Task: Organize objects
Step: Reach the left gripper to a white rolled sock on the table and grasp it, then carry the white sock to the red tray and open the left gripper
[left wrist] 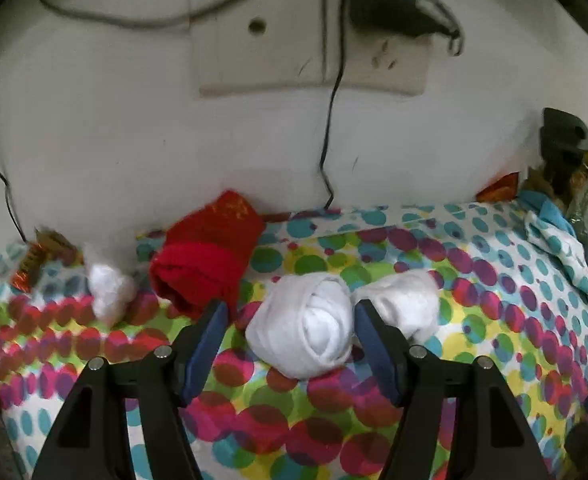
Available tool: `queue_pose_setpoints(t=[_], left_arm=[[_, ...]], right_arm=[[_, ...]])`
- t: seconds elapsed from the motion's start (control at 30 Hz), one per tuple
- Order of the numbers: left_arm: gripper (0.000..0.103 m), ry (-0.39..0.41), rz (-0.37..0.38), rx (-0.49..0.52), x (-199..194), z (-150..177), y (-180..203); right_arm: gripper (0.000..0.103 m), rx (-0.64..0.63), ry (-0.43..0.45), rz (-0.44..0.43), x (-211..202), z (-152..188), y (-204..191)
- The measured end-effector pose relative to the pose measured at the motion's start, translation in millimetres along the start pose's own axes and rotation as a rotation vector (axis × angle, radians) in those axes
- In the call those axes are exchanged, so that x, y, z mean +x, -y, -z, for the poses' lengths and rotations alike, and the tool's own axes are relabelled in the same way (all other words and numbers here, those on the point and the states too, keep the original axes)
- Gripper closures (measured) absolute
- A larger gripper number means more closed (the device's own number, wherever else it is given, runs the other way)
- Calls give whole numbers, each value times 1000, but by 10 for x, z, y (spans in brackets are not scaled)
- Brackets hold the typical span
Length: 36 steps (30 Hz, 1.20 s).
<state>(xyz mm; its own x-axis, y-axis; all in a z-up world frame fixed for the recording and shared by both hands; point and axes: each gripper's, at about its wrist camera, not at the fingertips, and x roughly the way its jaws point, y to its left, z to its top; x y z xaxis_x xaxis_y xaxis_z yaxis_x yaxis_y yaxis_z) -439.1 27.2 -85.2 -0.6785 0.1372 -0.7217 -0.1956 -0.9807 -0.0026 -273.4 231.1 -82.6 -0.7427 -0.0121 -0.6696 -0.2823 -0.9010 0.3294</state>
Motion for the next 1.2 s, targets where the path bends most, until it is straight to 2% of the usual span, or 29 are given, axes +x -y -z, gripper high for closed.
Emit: queue_pose_setpoints(t=[0.07,0.1,0.13,0.23,0.33,0.7,1.03,1.2], left_arm=[[37,-44,20,-15,94,17,-10],[50,-53,34,-15,111,30,-10],[55,-55,55,-14,100,48,-1],[60,-35,35,43,-5,110,103],[60,-16,27,69,-138,210,161],[60,-20,62,72,-734,623,281],[60,39,90,75,-1597,1069,56],[60,61,83,38,-2015,1313,-178]], right_arm=[[0,-3,1,-1,-2,1,-7],[0,-4,1,-2,-1,1,-11],[0,-6,2,-2,1,1,-13],[0,-7,-2,-2,11,4,-16],[0,-7,-4,2,13,6,-20],[0,12,-22,19,65,4,7],[0,22,-35,20,91,6,30],[0,26,-40,21,101,5,35]])
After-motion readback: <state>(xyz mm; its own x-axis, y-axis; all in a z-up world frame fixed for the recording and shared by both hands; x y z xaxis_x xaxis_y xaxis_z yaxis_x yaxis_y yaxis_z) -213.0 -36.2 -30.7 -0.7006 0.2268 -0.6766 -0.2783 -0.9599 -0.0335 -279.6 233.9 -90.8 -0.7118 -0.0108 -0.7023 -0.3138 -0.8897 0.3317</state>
